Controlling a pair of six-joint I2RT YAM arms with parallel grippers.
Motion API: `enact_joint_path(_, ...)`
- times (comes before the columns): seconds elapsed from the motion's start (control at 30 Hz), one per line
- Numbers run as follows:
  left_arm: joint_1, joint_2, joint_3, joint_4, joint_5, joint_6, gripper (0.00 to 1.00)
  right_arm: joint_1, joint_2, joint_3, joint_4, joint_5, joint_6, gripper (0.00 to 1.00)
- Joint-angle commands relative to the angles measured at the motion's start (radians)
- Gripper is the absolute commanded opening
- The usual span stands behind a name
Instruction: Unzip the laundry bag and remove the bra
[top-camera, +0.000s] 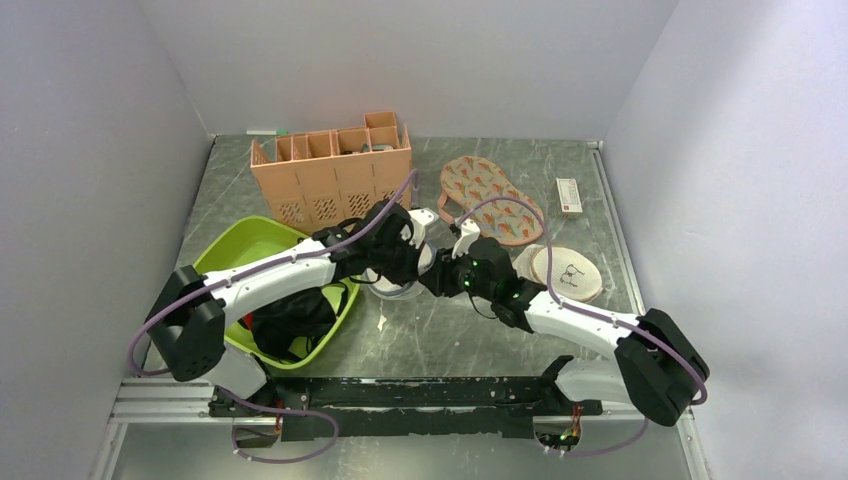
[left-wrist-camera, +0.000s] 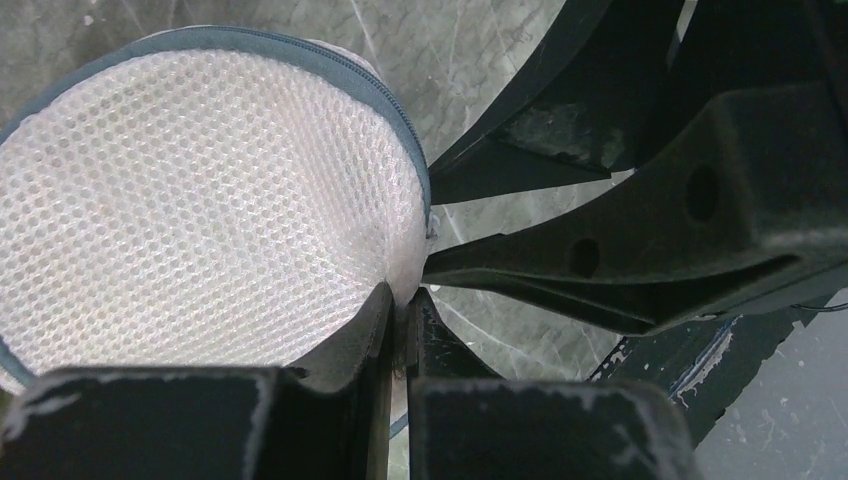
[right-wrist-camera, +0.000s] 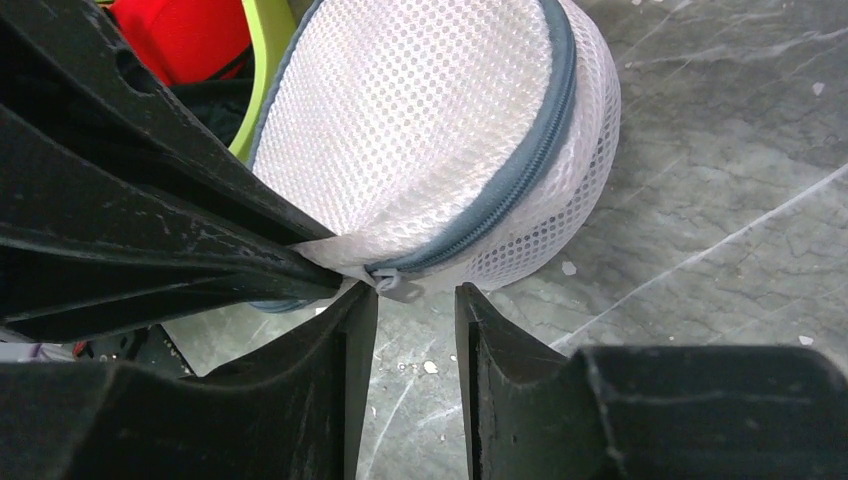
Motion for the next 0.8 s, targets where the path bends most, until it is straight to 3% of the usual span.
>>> enact_joint_path(0.0,0.012,0.040,0.032,0.003,0.108,0.014,0.07,0.006,0.016,0.013,0.043,0.001,0.028,0.35)
enact_joint_path(0.17,0.011,0.050,0.034,-0.012,0.121,0.025,0.07,0.006,0.012,0.044,-0.008,0.036,0.013,0.30)
enact_joint_path(0.3,0.012,0.033,0.020,-0.028,0.088,0.036,0.07,0.004,-0.002,0.058,-0.134,0.192,0.022,0.07)
enact_joint_path(0.37,0.013,0.020,-0.001,-0.029,0.087,0.040,0.07,0.003,-0.016,0.058,-0.159,0.254,0.012,0.01)
enact_joint_path(0.63,0.013,-0.003,-0.060,-0.008,0.056,0.025,0.07,-0.054,-0.002,0.108,-0.130,0.304,-0.175,0.00)
enact_joint_path(0.77,0.013,-0.009,-0.078,0.007,0.030,0.002,0.07,-0.225,0.071,0.131,-0.032,0.032,-0.174,0.00)
